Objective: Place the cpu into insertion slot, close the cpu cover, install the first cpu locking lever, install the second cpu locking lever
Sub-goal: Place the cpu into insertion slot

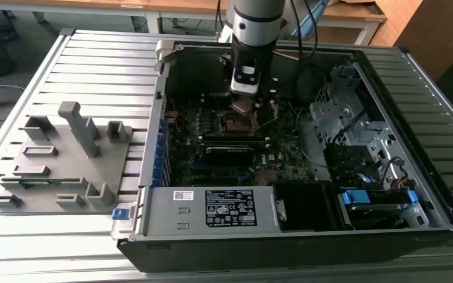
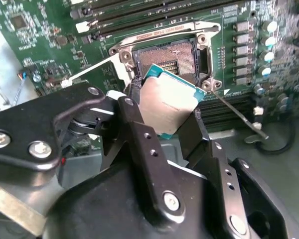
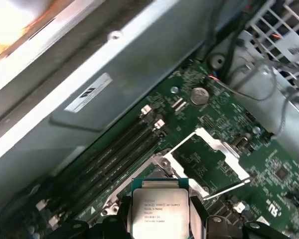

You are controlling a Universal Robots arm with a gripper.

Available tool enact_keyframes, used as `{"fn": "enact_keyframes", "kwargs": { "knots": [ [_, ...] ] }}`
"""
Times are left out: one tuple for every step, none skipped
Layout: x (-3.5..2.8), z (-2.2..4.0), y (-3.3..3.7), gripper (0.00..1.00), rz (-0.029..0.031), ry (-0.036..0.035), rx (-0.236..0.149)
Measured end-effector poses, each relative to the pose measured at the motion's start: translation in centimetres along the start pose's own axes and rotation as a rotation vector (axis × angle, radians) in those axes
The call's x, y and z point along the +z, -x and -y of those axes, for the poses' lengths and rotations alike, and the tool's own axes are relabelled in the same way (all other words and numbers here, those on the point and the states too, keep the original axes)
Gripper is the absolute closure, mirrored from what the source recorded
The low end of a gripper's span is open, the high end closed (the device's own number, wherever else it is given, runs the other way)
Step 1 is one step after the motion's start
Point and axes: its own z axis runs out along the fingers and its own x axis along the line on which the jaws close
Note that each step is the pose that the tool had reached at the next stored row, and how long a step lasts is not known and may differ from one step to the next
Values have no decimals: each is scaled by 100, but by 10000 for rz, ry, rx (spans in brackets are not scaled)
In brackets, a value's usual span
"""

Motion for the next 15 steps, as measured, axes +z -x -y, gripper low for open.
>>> {"fn": "enact_keyframes", "kwargs": {
  "knots": [
    [2, 0, 0, 46, 15, 4, 178],
    [3, 0, 0, 46, 31, 6, 358],
    [5, 0, 0, 46, 47, 10, 537],
    [6, 0, 0, 46, 63, 13, 715],
    [7, 1, 0, 46, 79, 15, 896],
    [9, 1, 0, 46, 96, 19, 1090],
    [10, 1, 0, 46, 112, 21, 1270],
    [11, 1, 0, 46, 127, 25, 1448],
    [12, 1, 0, 46, 144, 28, 1628],
    [13, 1, 0, 46, 159, 32, 1808],
    [14, 1, 0, 46, 174, 35, 1986],
    [15, 1, 0, 46, 191, 39, 2166],
    [16, 2, 0, 46, 207, 41, 2344],
    [18, 2, 0, 46, 224, 44, 2540],
    [19, 2, 0, 46, 240, 48, 2718]
  ]
}}
